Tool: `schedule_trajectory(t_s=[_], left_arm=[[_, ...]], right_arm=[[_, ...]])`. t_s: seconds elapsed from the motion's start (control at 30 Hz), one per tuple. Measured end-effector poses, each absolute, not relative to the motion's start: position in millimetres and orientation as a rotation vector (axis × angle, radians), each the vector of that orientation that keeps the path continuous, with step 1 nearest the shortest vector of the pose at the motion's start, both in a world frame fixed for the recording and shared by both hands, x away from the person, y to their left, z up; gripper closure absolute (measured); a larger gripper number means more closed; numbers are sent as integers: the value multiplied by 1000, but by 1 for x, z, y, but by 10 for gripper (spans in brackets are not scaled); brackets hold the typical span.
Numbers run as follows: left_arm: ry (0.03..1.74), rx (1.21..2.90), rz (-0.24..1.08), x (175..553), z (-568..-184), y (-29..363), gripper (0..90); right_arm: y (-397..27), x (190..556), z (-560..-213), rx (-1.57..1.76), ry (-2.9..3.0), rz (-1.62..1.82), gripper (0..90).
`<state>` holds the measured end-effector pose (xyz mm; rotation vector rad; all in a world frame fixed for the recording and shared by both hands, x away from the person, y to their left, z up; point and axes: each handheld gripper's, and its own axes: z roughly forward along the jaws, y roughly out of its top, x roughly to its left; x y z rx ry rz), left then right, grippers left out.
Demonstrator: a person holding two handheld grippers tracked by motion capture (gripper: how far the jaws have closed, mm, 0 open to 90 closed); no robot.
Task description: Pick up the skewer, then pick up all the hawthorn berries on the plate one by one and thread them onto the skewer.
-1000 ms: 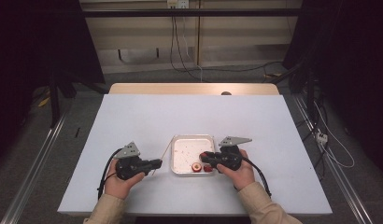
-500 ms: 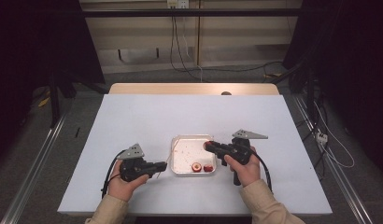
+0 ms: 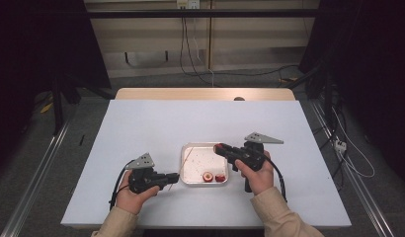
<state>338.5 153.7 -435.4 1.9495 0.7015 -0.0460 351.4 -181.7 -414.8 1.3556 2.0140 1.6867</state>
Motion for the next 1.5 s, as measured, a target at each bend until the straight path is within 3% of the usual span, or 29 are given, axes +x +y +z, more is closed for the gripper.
schedule_trajectory(t_s=[1.17, 1.5], left_arm=[[677, 1988, -113, 331, -437, 134, 887], [684, 1977, -142, 330, -438, 118, 887]], right_arm=[[-174, 359, -387, 1364, 1933, 1732, 745], [-153, 354, -389, 1373, 1942, 1813, 745]])
